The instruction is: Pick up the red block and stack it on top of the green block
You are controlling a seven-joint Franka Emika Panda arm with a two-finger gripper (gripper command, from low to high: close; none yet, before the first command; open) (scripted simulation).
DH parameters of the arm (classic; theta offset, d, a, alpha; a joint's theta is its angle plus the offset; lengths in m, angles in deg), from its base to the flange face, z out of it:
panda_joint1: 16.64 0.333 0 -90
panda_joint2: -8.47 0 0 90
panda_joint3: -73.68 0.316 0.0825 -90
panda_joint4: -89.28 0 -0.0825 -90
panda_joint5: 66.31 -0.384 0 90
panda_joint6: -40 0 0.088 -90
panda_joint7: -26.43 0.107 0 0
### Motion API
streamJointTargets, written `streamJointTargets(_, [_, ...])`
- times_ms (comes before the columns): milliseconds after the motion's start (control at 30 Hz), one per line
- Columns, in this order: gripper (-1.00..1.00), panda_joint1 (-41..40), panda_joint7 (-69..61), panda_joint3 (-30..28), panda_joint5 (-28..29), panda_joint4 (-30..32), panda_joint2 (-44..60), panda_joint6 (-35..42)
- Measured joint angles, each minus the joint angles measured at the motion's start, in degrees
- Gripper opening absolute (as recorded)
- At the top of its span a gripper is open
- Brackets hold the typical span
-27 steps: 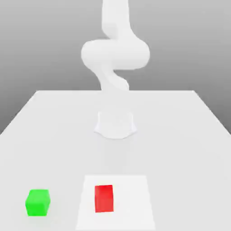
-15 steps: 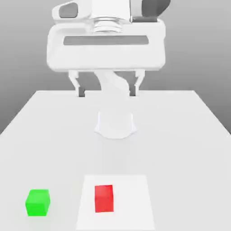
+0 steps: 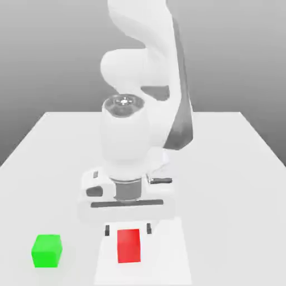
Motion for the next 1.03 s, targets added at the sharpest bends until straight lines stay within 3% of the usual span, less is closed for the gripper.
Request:
streamJointTargets(33, [-1.00, -0.22, -0.21, 0.28, -0.26, -0.19, 1.28, -1.07])
streamJointTargets(267, [-1.00, -0.29, -0.05, 0.35, -0.08, -0.17, 1.21, -1.00])
streamJointTargets(467, [-1.00, -0.24, 1.03, -1.18, 2.21, 1.00, -9.10, 8.14])
streamJointTargets(733, [-1.00, -12.06, -12.34, -9.11, 0.96, -6.85, -9.72, 16.79])
streamJointTargets(900, [-1.00, -14.48, -17.08, -7.87, -3.26, -8.38, -1.56, 10.35])
streamJointTargets(933, [1.00, -14.79, -17.56, -7.48, -3.89, -8.47, -0.19, 9.12])
streamJointTargets(1033, [1.00, -14.79, -17.55, -7.48, -3.89, -8.47, -0.19, 9.12])
